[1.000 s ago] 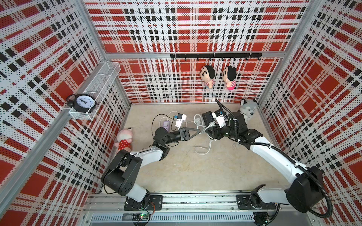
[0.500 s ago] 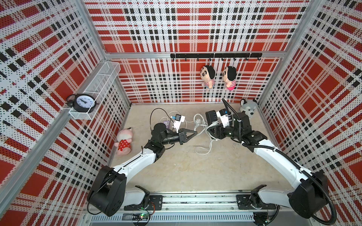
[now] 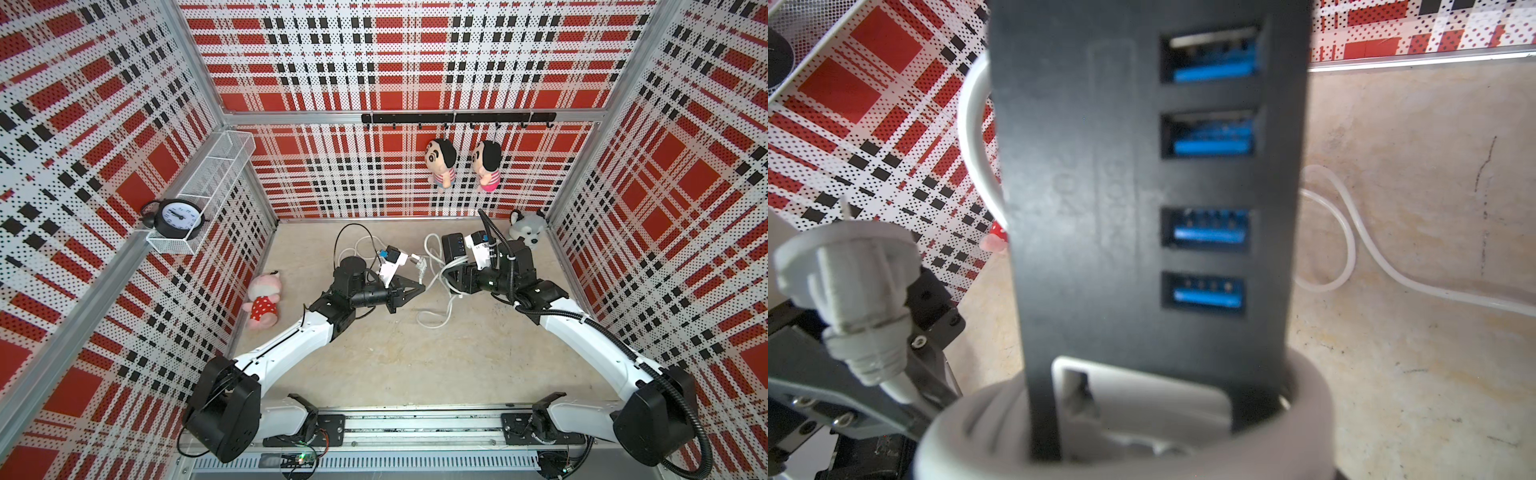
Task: Unwrap the cord wrapped around the power strip
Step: Unwrap the power cord from the power strip.
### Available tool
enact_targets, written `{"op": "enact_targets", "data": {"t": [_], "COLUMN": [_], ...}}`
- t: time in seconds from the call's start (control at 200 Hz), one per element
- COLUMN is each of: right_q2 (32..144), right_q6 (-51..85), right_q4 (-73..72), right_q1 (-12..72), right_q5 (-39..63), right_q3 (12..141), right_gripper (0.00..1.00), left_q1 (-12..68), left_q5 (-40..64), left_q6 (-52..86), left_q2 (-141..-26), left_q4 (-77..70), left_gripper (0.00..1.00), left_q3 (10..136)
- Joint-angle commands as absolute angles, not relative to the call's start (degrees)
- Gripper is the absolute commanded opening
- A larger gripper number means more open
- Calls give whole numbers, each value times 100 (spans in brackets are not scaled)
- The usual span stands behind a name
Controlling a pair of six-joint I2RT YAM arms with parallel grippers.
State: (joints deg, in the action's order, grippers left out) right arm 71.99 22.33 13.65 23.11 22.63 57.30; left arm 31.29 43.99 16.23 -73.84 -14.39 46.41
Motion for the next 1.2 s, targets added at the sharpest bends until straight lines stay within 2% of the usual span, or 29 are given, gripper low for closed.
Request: {"op": "enact_targets", "data": {"t": [0.0,0.286,0.516,0.586,0.897,1.192], "right_q2": [6996,7015,6880,6937,7288,7556], "right_q6": [2366,1349,819,654,-460,-843], "right_q4": [814,908,658,743,2001,2574], "right_q1": [2016,2004,2016,2054,2404,2663], "right_q5": [1136,2906,4806,5107,4553,3899], "right_q3": [5887,6046,5913,5938,6235,6245], "right_gripper": [6,9,11,10,11,11], "left_q1": [3275,1688,1461,1463,1279,1023], "left_q5": [4658,3922,3571,3516,3530,3817], "left_q6": [1409,3663,4033,4098,4600,5330], "left_q2": [-7023,-7382,-7943,-8142,-8692,-9018], "left_q4": [-1021,-2548,-2997,-3034,-3673,-4241], "left_gripper": [0,0,0,0,0,0], "left_q3": [4504,4117,4688,4920,5989,7347]}}
